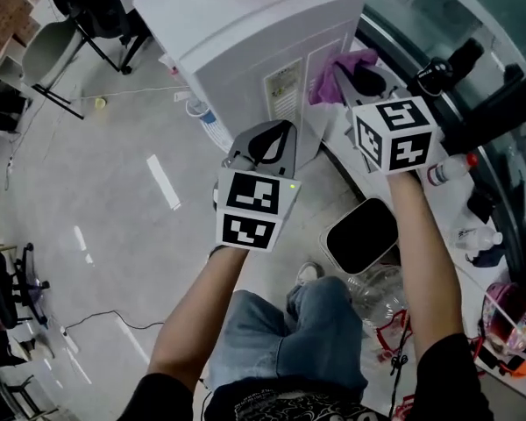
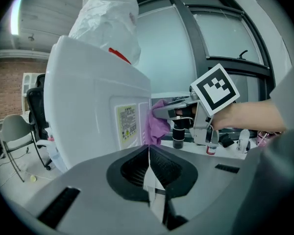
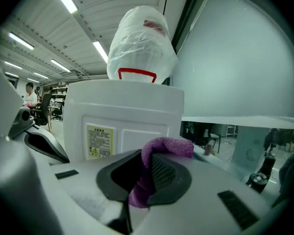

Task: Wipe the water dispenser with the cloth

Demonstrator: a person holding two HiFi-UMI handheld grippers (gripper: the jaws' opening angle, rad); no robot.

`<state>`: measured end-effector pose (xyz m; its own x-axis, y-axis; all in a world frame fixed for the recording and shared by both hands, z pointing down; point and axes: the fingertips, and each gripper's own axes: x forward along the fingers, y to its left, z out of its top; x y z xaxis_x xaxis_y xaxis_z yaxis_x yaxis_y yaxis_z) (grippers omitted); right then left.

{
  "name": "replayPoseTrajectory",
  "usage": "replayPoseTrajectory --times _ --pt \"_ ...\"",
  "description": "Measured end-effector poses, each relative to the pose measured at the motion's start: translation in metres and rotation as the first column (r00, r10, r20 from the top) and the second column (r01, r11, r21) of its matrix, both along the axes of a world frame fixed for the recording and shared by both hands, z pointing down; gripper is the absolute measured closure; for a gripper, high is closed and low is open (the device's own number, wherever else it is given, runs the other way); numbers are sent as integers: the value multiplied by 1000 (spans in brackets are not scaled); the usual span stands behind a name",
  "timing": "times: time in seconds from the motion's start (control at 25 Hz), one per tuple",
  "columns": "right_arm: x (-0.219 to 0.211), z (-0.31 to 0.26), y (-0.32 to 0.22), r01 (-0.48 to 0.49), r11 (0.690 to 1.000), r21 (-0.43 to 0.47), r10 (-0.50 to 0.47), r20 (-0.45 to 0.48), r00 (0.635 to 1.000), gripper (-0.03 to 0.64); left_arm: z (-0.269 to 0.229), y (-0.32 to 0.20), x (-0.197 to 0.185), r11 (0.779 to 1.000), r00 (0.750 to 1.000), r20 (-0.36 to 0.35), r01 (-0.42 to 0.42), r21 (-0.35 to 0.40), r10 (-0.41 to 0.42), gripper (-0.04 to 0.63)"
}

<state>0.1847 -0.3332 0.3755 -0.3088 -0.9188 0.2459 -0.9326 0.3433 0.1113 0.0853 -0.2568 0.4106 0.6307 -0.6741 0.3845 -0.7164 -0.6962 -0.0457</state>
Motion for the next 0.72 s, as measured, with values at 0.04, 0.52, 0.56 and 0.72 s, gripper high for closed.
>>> replayPoseTrajectory --times 0.04,0.52,0.56,0.72 --pt "0 9 0 -1 1000 3 1 -2 1000 584 9 -1 1 1000 1000 -3 -3 4 3 568" --pt "4 117 -3 -24 998 66 25 -13 1000 584 115 -20 4 998 999 -28 -20 63 22 568" --pt "4 127 -3 -26 998 66 27 -9 1000 584 122 -20 4 997 999 -29 -24 67 26 568" --pt "5 166 -2 -32 998 59 32 6 999 584 144 -23 7 996 999 -26 -36 82 39 568"
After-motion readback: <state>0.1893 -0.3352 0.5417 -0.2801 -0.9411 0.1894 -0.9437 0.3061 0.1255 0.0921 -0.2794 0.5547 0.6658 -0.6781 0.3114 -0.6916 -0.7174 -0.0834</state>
